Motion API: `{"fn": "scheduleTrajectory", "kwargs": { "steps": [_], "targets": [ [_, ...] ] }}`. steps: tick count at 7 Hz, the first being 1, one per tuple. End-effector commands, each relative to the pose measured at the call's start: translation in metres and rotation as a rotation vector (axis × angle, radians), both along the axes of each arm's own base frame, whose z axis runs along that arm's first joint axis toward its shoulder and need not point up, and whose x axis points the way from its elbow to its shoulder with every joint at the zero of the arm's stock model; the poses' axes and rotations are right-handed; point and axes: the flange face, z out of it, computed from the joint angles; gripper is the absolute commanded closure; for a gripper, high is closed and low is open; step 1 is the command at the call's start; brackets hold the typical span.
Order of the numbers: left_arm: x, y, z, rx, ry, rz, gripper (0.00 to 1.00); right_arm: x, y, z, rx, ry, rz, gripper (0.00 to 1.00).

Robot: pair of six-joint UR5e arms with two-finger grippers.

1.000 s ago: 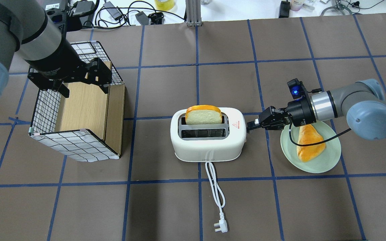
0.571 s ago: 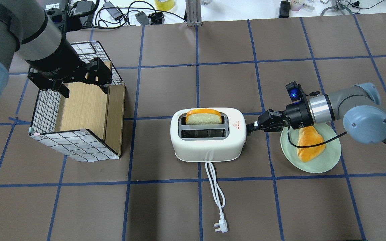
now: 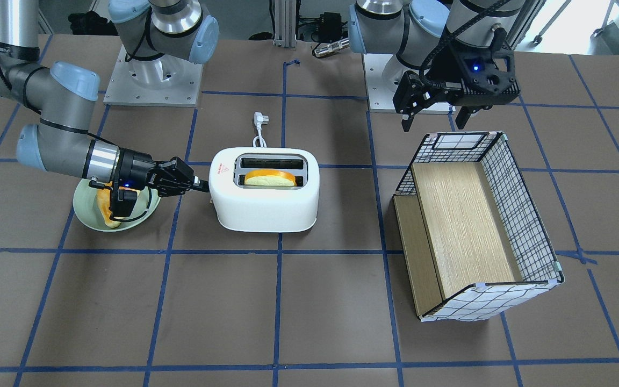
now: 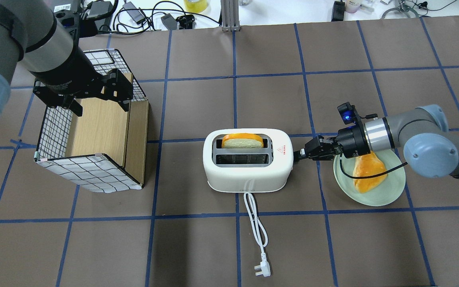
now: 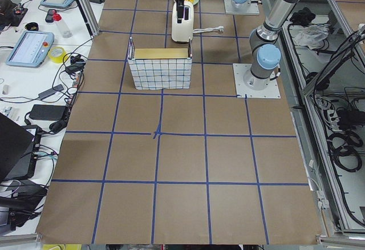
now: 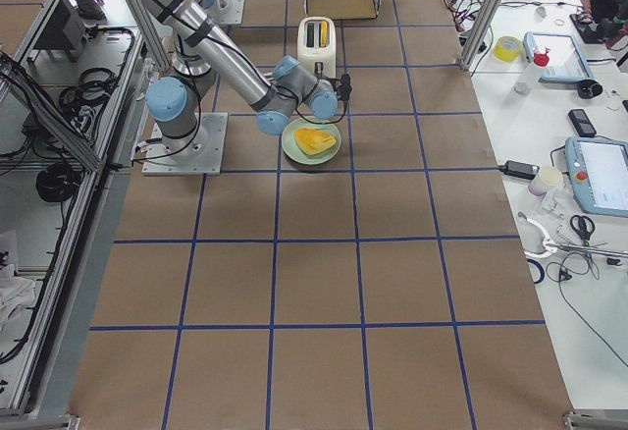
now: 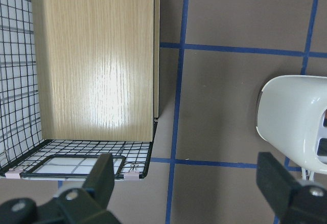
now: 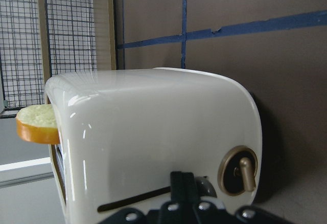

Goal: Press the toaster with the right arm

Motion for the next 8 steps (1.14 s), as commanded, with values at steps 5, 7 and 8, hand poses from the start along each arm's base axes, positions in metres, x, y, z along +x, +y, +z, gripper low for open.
{"fn": "scheduleTrajectory", "kwargs": {
  "steps": [5, 7, 8],
  "targets": [
    [0.000, 0.000, 0.000, 0.000, -0.001, 0.000, 0.00, -0.004, -0.009, 0.023, 0.020, 0.027, -0.034, 1.00],
    [0.000, 0.000, 0.000, 0.000, -0.001, 0.000, 0.00, -0.009, -0.026, 0.070, 0.033, 0.078, -0.093, 1.00],
    [0.000, 0.000, 0.000, 0.000, -0.001, 0.000, 0.00, -0.014, -0.032, 0.095, 0.052, 0.135, -0.084, 1.00]
  ]
}}
